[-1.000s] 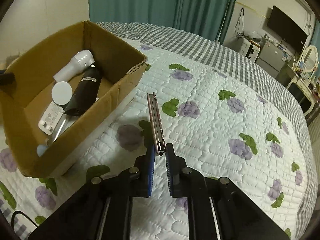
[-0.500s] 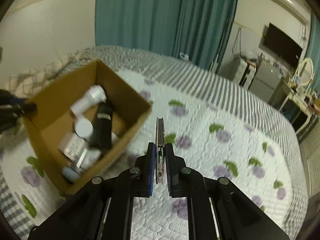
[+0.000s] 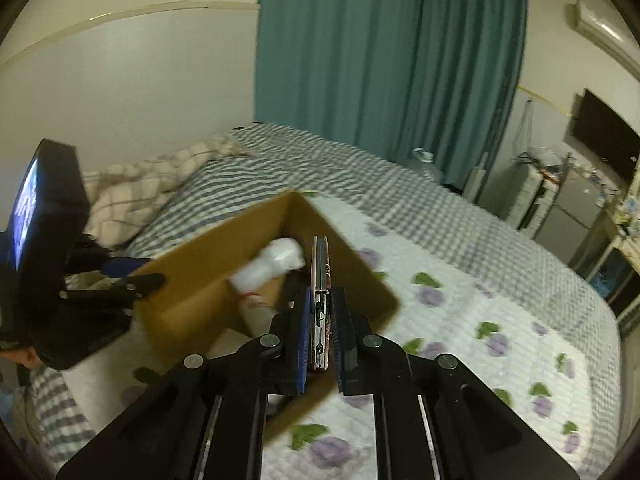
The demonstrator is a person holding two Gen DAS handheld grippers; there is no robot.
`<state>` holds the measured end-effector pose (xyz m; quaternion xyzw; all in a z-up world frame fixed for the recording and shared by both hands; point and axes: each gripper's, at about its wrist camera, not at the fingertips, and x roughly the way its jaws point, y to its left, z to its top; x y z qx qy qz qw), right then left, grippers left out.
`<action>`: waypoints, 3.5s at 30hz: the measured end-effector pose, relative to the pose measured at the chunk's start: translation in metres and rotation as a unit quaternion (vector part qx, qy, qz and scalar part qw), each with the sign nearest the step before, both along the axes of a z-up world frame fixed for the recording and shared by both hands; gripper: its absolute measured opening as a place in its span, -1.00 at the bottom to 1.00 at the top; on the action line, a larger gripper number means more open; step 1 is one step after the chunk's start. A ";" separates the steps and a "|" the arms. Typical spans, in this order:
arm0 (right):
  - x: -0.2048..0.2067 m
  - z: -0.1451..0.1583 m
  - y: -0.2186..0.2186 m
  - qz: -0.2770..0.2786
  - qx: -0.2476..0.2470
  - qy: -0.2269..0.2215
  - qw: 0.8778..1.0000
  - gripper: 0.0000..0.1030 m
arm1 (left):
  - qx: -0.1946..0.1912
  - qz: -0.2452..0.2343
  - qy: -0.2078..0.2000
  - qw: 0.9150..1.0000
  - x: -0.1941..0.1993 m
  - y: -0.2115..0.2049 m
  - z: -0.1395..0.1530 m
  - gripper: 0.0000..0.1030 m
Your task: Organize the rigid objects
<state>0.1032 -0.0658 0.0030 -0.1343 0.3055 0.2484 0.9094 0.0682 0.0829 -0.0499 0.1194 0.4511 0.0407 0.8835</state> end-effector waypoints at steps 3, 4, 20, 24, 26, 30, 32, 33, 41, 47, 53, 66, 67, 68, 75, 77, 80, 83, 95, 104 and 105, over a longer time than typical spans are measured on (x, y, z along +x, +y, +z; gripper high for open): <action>-0.002 -0.010 0.019 0.027 0.010 0.015 0.999 -0.82 | 0.001 -0.001 0.000 1.000 0.000 -0.001 0.000 -0.75; -0.002 -0.014 0.025 0.036 0.012 0.021 0.999 -0.82 | 0.001 -0.001 0.000 1.000 0.000 -0.001 0.000 -0.75; 0.032 -0.067 0.029 0.035 0.020 0.101 0.994 -0.73 | 0.003 -0.002 0.000 1.000 0.000 -0.002 0.000 -0.75; 0.036 -0.069 0.030 0.005 -0.034 0.069 0.997 -0.49 | 0.008 -0.002 0.000 1.000 0.001 -0.002 -0.001 -0.75; 0.036 -0.069 0.029 -0.017 -0.062 0.049 0.997 -0.25 | 0.010 -0.002 0.001 1.000 0.002 -0.001 -0.002 -0.75; 0.037 -0.066 0.021 -0.046 -0.081 0.034 0.995 -0.19 | 0.012 -0.002 0.001 1.000 0.002 -0.001 -0.002 -0.75; 0.037 -0.064 0.016 -0.056 -0.081 0.034 0.995 -0.19 | 0.014 -0.003 0.000 1.000 0.001 -0.001 -0.002 -0.75; 0.037 -0.063 0.013 -0.061 -0.082 0.033 0.994 -0.19 | 0.015 -0.004 0.000 1.000 0.001 0.000 -0.002 -0.75; 0.021 -0.061 -0.009 -0.096 -0.066 0.053 0.992 -0.18 | 0.009 -0.014 -0.002 1.000 0.002 0.002 0.006 -0.75; -0.006 -0.037 -0.037 -0.140 -0.031 0.044 0.989 -0.17 | 0.001 -0.042 -0.041 0.998 -0.010 -0.009 0.041 -0.75; -0.041 0.004 -0.059 -0.177 -0.002 0.000 0.984 0.07 | -0.033 -0.075 -0.100 0.992 -0.031 -0.034 0.083 -0.68; -0.117 0.029 -0.093 -0.263 0.078 -0.079 0.958 0.99 | -0.075 -0.076 -0.187 0.977 -0.085 -0.047 0.084 0.53; -0.120 0.027 -0.094 -0.265 0.081 -0.081 0.957 0.99 | -0.075 -0.074 -0.193 0.975 -0.090 -0.047 0.082 0.57; -0.124 0.025 -0.096 -0.267 0.085 -0.082 0.957 0.99 | -0.075 -0.073 -0.196 0.975 -0.094 -0.047 0.080 0.62; -0.144 0.012 -0.099 -0.276 0.100 -0.080 0.953 0.99 | -0.079 -0.069 -0.215 0.971 -0.112 -0.047 0.070 0.68; -0.147 0.012 -0.097 -0.280 0.092 -0.086 0.952 0.99 | -0.074 -0.068 -0.219 0.971 -0.115 -0.048 0.071 0.69; -0.150 0.013 -0.096 -0.284 0.091 -0.092 0.950 0.99 | -0.077 -0.065 -0.228 0.968 -0.118 -0.046 0.076 0.71; -0.153 0.015 -0.097 -0.286 0.094 -0.095 0.949 0.99 | -0.079 -0.062 -0.227 0.969 -0.118 -0.044 0.077 0.72; -0.153 0.014 -0.092 -0.281 0.091 -0.091 0.951 0.99 | -0.072 -0.072 -0.209 0.973 -0.117 -0.051 0.069 0.72; -0.151 0.011 -0.091 -0.282 0.090 -0.086 0.951 0.99 | -0.069 -0.073 -0.212 0.972 -0.118 -0.051 0.070 0.72; -0.151 0.011 -0.090 -0.282 0.090 -0.086 0.951 0.99 | -0.067 -0.072 -0.215 0.972 -0.118 -0.052 0.070 0.72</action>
